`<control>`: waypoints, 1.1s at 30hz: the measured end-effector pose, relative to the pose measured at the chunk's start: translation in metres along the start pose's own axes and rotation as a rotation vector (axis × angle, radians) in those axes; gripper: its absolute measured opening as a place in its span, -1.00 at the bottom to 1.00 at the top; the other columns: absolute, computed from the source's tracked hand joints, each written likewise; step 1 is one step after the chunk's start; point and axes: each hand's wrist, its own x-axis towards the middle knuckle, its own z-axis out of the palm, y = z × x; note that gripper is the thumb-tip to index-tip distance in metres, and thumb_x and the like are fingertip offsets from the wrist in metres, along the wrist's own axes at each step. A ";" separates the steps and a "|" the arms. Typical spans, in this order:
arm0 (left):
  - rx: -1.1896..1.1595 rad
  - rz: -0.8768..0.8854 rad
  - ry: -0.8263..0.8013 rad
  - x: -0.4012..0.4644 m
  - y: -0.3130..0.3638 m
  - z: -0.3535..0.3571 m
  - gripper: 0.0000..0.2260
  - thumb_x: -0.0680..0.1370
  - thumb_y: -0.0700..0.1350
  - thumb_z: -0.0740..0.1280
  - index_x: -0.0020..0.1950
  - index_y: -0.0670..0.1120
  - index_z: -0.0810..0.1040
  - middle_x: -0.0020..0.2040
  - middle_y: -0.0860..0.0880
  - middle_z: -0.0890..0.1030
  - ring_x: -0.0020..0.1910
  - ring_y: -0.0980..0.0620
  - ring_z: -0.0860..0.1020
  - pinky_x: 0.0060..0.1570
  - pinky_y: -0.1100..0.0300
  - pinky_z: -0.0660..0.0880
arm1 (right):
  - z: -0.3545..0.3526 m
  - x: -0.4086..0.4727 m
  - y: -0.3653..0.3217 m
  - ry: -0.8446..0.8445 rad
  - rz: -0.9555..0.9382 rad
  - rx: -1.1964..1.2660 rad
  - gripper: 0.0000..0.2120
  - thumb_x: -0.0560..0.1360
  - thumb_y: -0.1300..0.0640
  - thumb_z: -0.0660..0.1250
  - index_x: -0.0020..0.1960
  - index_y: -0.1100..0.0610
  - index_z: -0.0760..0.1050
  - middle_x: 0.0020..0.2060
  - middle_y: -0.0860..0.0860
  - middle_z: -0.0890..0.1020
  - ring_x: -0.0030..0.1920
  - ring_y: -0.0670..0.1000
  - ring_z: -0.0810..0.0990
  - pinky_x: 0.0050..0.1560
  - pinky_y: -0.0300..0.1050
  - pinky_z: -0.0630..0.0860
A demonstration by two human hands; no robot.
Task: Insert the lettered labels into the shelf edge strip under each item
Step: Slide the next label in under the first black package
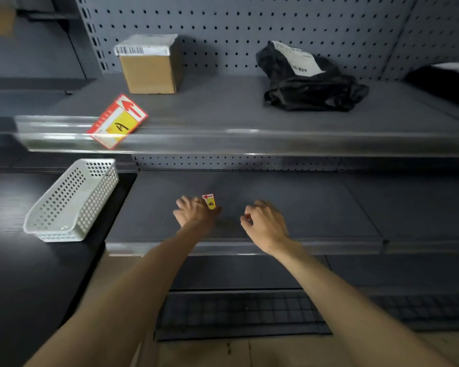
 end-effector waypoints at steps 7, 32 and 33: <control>-0.173 -0.167 -0.085 0.026 0.010 0.003 -0.42 0.46 -0.02 0.44 0.39 -0.18 0.32 0.33 -0.23 0.38 0.33 -0.20 0.33 0.27 -0.05 0.35 | 0.012 -0.009 0.023 0.080 -0.044 0.027 -0.81 0.55 0.14 0.24 -0.07 0.23 0.57 -0.10 0.11 0.58 -0.05 0.09 0.53 -0.06 -0.07 0.48; -0.673 0.498 -0.197 -0.193 0.115 -0.200 -0.92 0.43 -0.13 0.48 -0.16 0.04 0.62 -0.32 0.18 0.58 -0.37 0.36 0.49 -0.33 0.47 0.36 | -0.279 -0.083 0.043 -0.050 0.183 0.826 -0.97 0.50 0.24 0.38 -0.11 0.15 0.57 -0.47 -0.10 0.49 -0.55 -0.07 0.43 -0.48 -0.03 0.39; -0.669 0.509 -0.128 -0.192 0.121 -0.205 -0.91 0.42 -0.13 0.48 -0.15 0.03 0.62 -0.28 0.16 0.59 -0.33 0.34 0.50 -0.30 0.43 0.35 | -0.288 -0.078 0.048 -0.043 0.166 0.811 -0.97 0.50 0.26 0.38 -0.12 0.19 0.58 -0.46 -0.09 0.49 -0.55 -0.07 0.43 -0.47 -0.05 0.38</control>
